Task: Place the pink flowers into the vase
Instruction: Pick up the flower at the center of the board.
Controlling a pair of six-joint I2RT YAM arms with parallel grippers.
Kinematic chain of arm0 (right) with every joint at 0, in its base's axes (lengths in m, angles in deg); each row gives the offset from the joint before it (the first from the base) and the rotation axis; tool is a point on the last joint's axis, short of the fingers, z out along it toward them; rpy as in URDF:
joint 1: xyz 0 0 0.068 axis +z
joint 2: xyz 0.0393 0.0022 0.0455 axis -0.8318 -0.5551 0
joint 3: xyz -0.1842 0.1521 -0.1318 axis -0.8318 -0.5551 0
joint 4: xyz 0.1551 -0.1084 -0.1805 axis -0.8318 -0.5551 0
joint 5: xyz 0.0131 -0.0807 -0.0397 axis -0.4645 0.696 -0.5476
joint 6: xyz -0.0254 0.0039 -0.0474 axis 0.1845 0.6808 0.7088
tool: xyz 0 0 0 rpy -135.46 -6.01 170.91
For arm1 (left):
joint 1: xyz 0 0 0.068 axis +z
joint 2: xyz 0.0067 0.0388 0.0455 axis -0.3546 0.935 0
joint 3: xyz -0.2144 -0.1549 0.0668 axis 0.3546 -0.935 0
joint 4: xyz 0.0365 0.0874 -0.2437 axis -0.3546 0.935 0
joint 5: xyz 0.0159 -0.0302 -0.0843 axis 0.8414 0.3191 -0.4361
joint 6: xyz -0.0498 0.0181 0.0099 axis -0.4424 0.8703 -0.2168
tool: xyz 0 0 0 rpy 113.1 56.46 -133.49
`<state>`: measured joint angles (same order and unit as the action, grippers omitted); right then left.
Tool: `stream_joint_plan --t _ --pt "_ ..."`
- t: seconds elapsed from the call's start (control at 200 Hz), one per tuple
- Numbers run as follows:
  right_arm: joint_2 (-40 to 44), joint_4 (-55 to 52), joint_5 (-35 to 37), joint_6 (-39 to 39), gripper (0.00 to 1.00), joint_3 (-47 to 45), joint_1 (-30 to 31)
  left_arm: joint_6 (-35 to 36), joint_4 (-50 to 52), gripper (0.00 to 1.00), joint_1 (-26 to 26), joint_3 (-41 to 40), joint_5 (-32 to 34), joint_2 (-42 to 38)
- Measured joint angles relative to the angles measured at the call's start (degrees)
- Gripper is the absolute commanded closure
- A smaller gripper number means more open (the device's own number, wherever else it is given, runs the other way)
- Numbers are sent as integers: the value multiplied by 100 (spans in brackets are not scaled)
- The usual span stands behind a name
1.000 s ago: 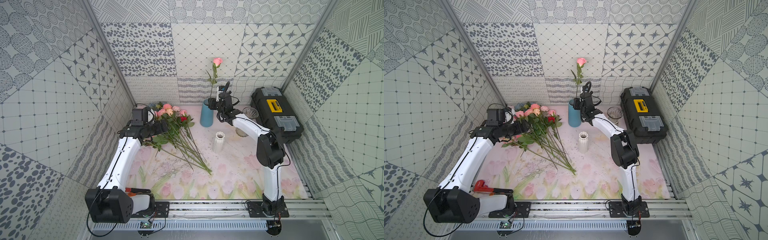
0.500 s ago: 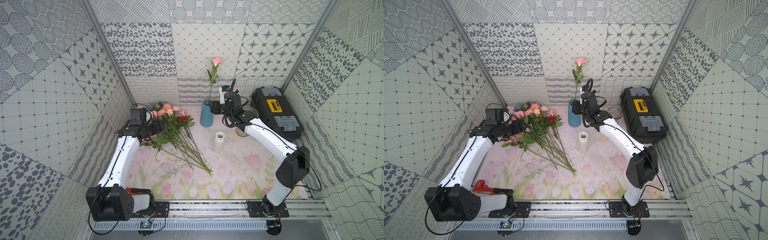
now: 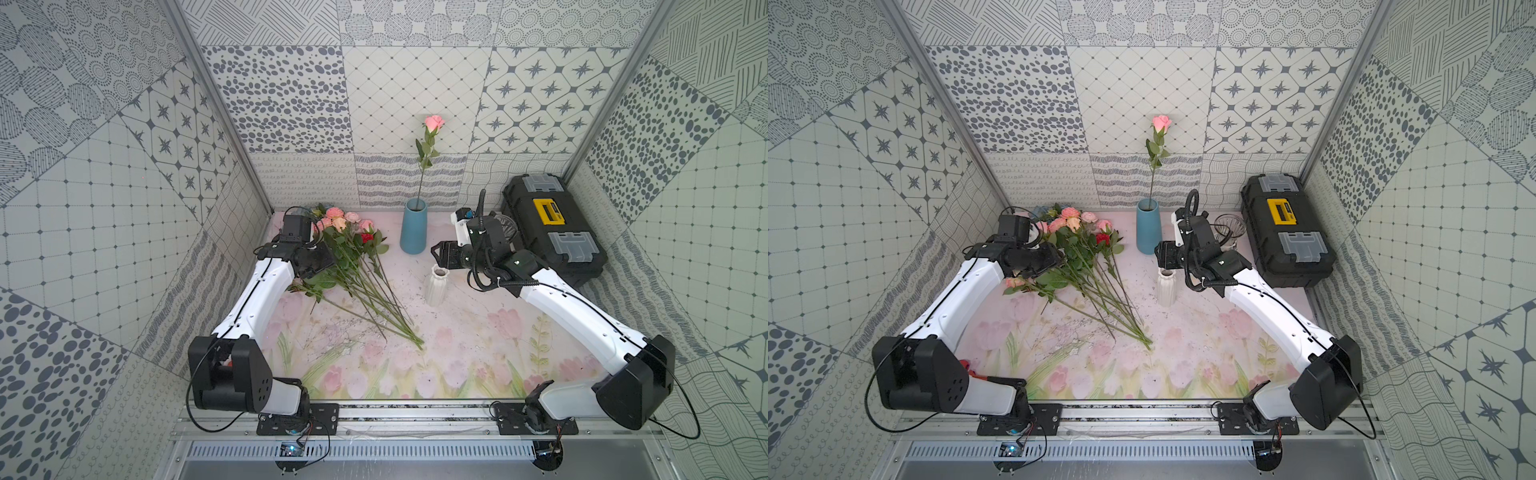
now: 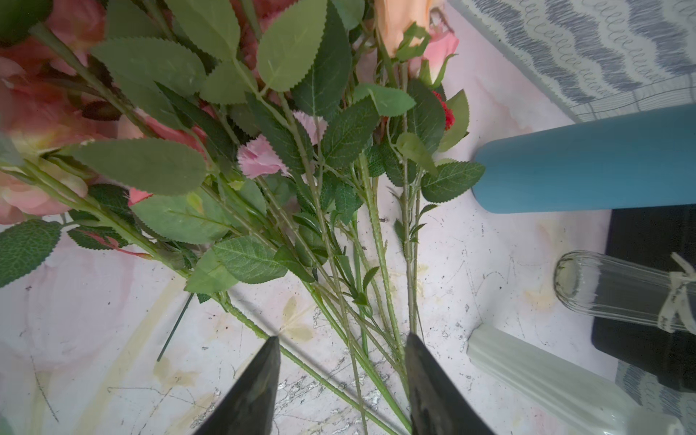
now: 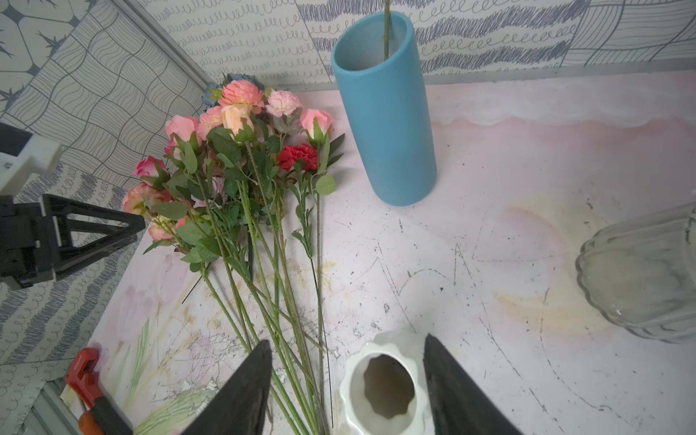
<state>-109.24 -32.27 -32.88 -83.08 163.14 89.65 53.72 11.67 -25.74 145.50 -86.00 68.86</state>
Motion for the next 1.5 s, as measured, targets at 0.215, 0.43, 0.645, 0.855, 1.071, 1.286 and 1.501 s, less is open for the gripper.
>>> stream_joint_plan --t 0.215,0.43,0.645,0.855,1.071,1.286,1.501 --pt "243 -33 -168 0 35 -168 2 -511 -188 64 -90 -168 186 396" --pt "247 -127 -181 13 35 -188 2 -868 -426 68 -96 -179 315 695" --pt "247 -149 -173 44 35 -188 0 -1060 -688 70 -96 -155 328 949" --pt "262 -208 -153 50 35 -190 0 -1176 -925 73 -96 -66 302 1266" --pt "348 -251 -144 50 35 -236 0 -1207 -1045 74 -96 31 293 1473" --pt "361 -278 -87 50 35 -247 -2 -1228 -1207 82 -96 76 282 1615" --pt "361 -282 -44 48 35 -306 -9 -1290 -1279 94 -96 90 280 1707"
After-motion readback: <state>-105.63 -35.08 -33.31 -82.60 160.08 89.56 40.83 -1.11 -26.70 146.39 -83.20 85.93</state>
